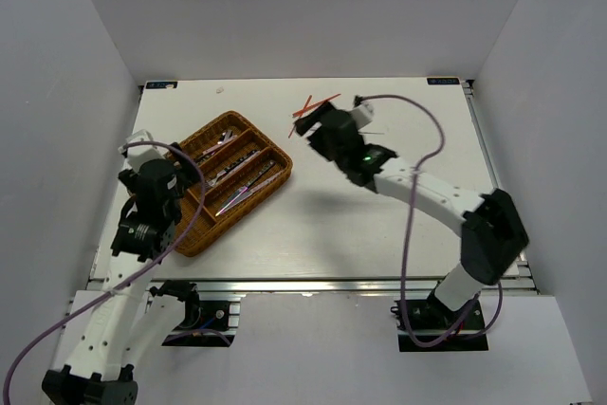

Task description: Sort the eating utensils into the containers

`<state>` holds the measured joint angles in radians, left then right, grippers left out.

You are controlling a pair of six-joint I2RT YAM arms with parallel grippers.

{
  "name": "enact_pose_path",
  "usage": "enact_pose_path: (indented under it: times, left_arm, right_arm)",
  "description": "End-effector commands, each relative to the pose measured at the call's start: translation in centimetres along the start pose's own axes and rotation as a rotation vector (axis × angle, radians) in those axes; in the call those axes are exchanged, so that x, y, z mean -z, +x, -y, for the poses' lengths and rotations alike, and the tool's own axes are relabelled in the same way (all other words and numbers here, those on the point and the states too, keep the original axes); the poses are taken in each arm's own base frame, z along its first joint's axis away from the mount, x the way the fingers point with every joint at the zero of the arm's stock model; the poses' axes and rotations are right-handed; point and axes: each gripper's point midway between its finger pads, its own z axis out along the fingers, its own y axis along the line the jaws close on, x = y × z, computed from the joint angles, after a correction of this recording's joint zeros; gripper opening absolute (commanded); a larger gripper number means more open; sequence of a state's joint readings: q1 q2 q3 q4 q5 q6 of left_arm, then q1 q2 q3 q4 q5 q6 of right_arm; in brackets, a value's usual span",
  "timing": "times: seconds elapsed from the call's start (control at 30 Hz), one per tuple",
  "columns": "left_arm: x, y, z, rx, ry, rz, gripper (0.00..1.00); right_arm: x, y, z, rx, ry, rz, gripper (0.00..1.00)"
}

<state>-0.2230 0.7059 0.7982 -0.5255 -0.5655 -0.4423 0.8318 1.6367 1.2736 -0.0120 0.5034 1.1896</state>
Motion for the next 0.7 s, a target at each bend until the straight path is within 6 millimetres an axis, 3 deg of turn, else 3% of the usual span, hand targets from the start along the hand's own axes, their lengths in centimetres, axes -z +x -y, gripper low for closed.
enact_pose_path:
  times: [0.0,0.03,0.07,0.1,0.13,0.17,0.2,0.27,0.3,0.33,0.37,0.4,0.53,0.6,0.63,0.67]
  left_arm:
    - [-1.0,2.1,4.8,-0.073,0.217,-0.125,0.98]
    - [-1.4,2.5,5.8,-0.082,0.254,-0.156,0.98]
    - [-2.2,2.5,7.7,-0.101,0.295,-0.199,0.98]
    - [-2.2,2.6,9.8,-0.107,0.367,-0.238,0.98]
    - [-2.5,2.4,11.5,-0.123,0.404,-0.258,0.98]
    - [-2.9,2.2,15.5,-0.168,0.476,-0.287,0.98]
    - [-3.2,2.4,17.6,-0.231,0.519,-0.300,0.98]
    - [-3.5,3.8,22.3,-0.344,0.630,-0.357,0.98]
    - [-4.6,4.9,25.8,-0.444,0.732,-0.421,0.98]
    - [-5.2,5.5,27.4,-0.492,0.772,-0.438,0.98]
    - [-5.2,3.5,29.9,-0.570,0.837,-0.384,0.98]
    - [-7.3,6.9,31.0,-0.651,0.855,-0.442,0.98]
    - [-11.4,8.5,35.3,-0.745,0.924,-0.362,0.98]
    - [-13.2,8.2,37.4,-0.752,0.942,-0.278,0.98]
    - [-14.2,10.4,37.9,-0.757,0.970,-0.303,0.97]
    - [-14.8,10.4,39.2,-0.749,0.996,-0.251,0.96]
  right_arm:
    - [1.7,-2.4,5.3,0.345,-0.006,-0.163,0.79]
    - [2.9,-4.7,6.5,0.370,0.005,-0.150,0.81]
    - [3.8,-4.4,9.7,0.469,0.049,-0.191,0.83]
    - [5.0,-4.4,11.1,0.515,0.061,-0.218,0.88]
    - [6.7,-5.8,11.6,0.537,0.062,-0.194,0.89]
    - [7.5,-6.3,12.6,0.558,0.083,-0.196,0.89]
    - [9.3,-6.8,14.0,0.588,0.096,-0.197,0.89]
    - [10.8,-7.1,14.5,0.593,0.069,-0.194,0.89]
    - [12.2,-7.0,14.5,0.594,0.023,-0.200,0.89]
    - [12.8,-6.8,14.5,0.594,0.006,-0.209,0.89]
    - [13.4,-6.7,14.6,0.591,-0.007,-0.217,0.89]
    - [14.6,-6.2,14.2,0.586,-0.050,-0.234,0.89]
    - [17.1,-5.0,13.9,0.585,-0.137,-0.272,0.89]
    - [18.3,-5.1,14.1,0.589,-0.140,-0.262,0.89]
    - [18.6,-4.9,14.4,0.590,-0.144,-0.261,0.89]
    - [19.0,-4.7,14.6,0.593,-0.149,-0.267,0.89]
